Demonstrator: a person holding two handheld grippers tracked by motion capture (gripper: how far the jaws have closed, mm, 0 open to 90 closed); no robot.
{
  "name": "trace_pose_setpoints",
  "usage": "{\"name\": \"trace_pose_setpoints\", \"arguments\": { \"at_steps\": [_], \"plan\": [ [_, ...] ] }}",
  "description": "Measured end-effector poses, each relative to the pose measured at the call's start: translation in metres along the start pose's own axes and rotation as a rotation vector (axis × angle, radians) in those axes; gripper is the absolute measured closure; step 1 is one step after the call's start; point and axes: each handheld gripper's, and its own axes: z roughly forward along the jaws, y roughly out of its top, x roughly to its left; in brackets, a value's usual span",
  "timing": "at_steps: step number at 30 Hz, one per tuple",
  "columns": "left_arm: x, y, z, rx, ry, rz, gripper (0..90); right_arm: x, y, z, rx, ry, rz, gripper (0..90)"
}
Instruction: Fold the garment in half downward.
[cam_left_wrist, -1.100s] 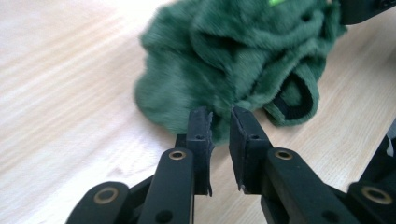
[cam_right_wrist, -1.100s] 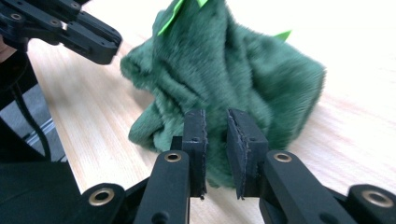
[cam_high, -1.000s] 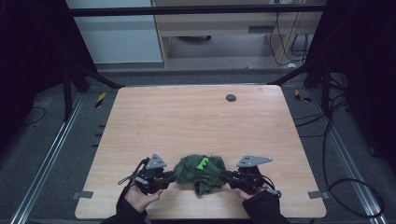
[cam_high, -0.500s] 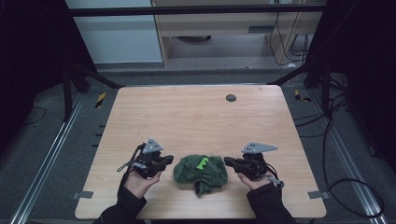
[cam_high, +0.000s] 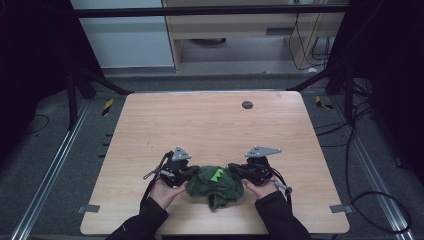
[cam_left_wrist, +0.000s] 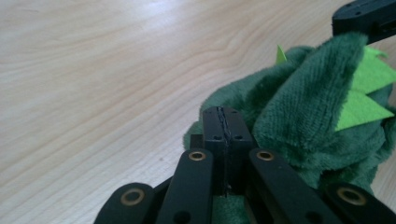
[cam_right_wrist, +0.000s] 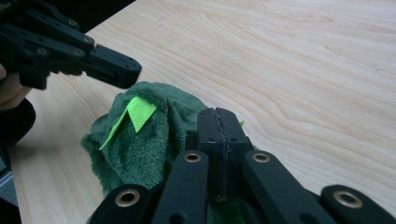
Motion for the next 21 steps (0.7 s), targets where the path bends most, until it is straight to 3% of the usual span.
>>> {"name": "trace_pose_setpoints", "arguments": {
  "at_steps": [5, 21],
  "plan": [
    [-0.004, -0.004, 0.002, 0.01, -0.021, 0.013, 89.7, 0.005, -0.005, 0.007, 0.033, 0.016, -0.005, 89.9],
    [-0.02, -0.014, -0.019, 0.008, -0.103, 0.056, 89.7, 0.022, -0.009, 0.0, 0.041, 0.073, -0.038, 89.8]
  ]
}}
